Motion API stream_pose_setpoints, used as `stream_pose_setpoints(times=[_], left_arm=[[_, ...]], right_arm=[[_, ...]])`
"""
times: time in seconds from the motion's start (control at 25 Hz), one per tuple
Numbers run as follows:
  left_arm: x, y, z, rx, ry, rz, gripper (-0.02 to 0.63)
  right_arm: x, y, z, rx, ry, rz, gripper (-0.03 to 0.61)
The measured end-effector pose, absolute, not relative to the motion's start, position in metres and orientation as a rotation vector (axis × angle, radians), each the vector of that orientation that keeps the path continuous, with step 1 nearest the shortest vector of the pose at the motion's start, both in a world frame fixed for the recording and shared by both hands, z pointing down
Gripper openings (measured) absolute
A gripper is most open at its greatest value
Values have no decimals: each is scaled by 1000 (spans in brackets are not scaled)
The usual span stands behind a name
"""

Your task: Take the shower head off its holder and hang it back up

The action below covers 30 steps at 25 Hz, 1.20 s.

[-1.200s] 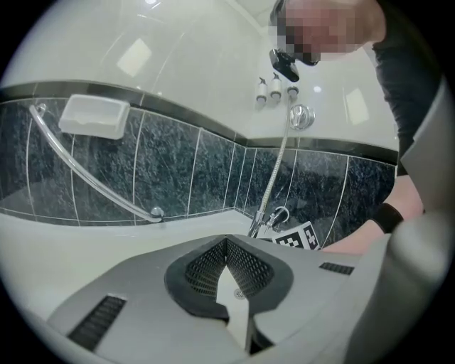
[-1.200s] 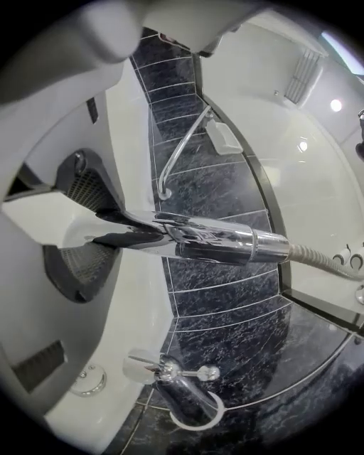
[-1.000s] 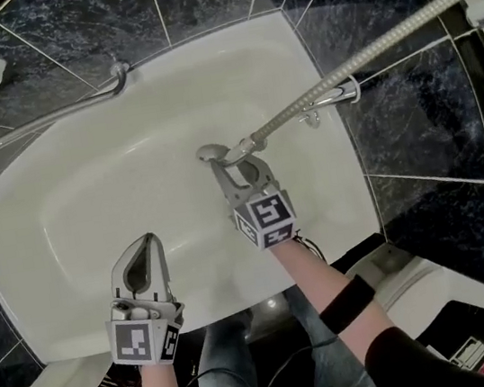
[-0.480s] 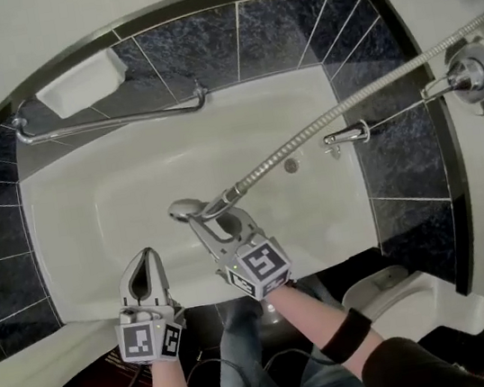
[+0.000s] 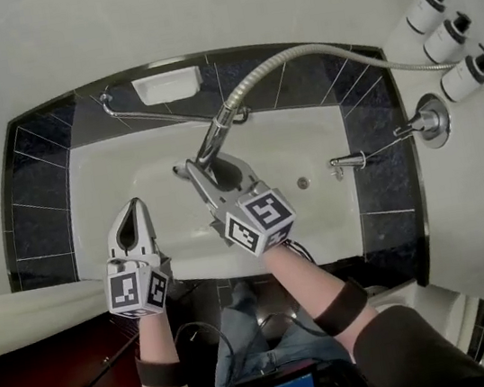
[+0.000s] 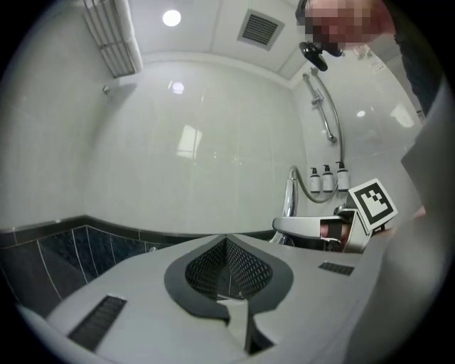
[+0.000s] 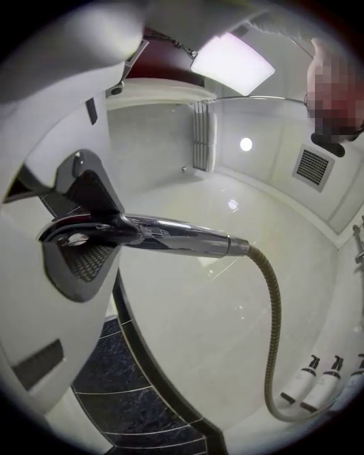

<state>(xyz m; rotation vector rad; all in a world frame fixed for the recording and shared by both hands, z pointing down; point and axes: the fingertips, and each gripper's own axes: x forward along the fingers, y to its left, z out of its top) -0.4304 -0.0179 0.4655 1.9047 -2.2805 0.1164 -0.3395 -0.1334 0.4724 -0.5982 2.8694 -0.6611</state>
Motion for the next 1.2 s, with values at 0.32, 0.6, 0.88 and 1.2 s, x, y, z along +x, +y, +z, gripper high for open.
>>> stream_pose_setpoints(times=[0.32,0.6,0.88,1.2], left_arm=[[-455,-2,346,1893,-2436,7,0],[-457,-20,251,1973,-2554,-68,0],[-427,-62,163,2108,-2594,-102,0],[-379,-125,69,2321,-2561,-76,0]], right_arm=[[-351,-131,322,-439,2743,-621,129],[-346,-154,214,-373,2600,-645,129],[-321,-184,109,-356,2506,-583,129],[-274,-222,10,-365,2409,-485,132]])
